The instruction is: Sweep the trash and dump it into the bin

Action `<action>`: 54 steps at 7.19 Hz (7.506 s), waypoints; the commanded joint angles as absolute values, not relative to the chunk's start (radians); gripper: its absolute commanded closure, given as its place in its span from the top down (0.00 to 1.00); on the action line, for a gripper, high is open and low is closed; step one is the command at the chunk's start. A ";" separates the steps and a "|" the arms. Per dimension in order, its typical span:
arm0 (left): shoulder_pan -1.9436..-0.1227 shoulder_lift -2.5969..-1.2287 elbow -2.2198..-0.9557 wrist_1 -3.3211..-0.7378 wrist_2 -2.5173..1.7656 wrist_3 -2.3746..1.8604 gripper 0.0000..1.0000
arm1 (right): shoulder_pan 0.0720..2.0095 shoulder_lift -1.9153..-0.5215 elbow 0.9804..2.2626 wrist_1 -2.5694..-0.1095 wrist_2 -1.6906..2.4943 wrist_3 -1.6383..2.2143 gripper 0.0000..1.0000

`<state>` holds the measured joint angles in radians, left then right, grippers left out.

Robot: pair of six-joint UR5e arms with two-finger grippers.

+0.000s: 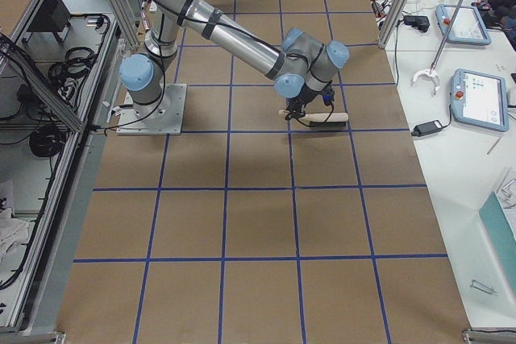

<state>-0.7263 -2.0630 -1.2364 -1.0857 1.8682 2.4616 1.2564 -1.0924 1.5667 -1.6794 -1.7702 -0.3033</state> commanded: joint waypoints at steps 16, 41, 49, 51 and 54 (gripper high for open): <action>-1.183 -1.897 -1.287 -1.359 1.666 1.963 0.00 | 1.256 -1.091 1.591 -1.690 -1.769 -0.279 0.30; -1.399 -2.147 -1.414 -1.152 1.698 1.770 0.09 | 1.563 -1.575 1.532 -1.574 -1.563 0.046 1.00; -1.411 -2.015 -1.381 -1.211 1.700 1.733 1.00 | 1.551 -1.592 1.545 -1.618 -1.545 0.040 1.00; -1.411 -1.922 -1.381 -1.267 1.637 1.584 1.00 | 1.552 -1.591 1.545 -1.618 -1.548 0.055 1.00; -1.437 -1.807 -1.382 -1.383 1.549 1.138 1.00 | 1.552 -1.594 1.545 -1.615 -1.560 0.035 1.00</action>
<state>-1.4208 -1.8529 -1.3819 -1.3314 1.5646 1.3110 1.5524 -1.5925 1.5447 -1.6169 -1.5590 0.0425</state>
